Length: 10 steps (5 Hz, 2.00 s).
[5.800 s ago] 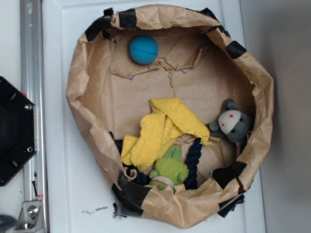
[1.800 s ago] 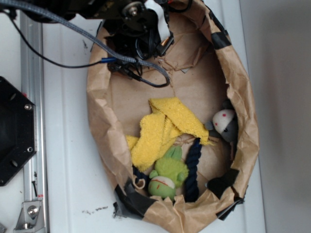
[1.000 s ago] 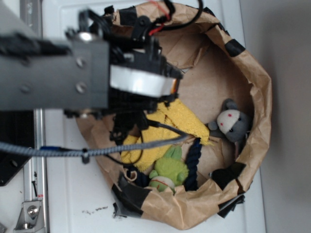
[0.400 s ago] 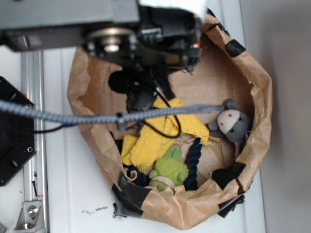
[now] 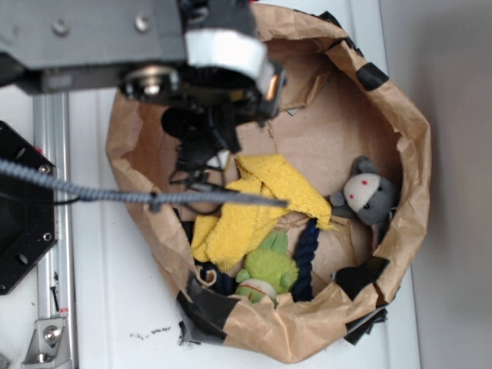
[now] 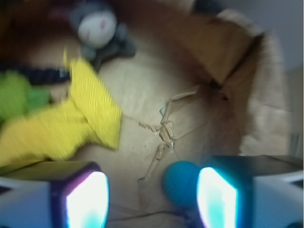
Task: Grab the blue ball.
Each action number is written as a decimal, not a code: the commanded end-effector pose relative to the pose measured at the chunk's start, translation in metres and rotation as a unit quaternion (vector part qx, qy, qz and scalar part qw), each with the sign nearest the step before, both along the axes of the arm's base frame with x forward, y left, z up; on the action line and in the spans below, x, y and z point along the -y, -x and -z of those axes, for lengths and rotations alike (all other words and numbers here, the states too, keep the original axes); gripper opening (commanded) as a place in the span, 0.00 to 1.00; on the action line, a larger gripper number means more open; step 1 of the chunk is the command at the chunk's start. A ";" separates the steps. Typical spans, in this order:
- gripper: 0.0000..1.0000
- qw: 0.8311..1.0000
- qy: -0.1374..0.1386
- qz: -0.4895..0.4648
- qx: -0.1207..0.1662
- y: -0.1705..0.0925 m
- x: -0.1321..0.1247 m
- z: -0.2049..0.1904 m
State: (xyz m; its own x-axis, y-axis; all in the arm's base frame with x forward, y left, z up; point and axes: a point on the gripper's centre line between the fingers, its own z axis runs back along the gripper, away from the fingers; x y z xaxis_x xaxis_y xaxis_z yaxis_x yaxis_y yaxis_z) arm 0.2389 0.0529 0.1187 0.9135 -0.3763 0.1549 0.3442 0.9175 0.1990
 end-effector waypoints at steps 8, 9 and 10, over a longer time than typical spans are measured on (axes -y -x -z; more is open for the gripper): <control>1.00 0.990 -0.006 0.118 -0.076 0.002 -0.081 0.073; 1.00 0.988 -0.007 0.124 -0.087 0.000 -0.080 0.083; 1.00 0.988 -0.009 0.126 -0.087 0.000 -0.077 0.086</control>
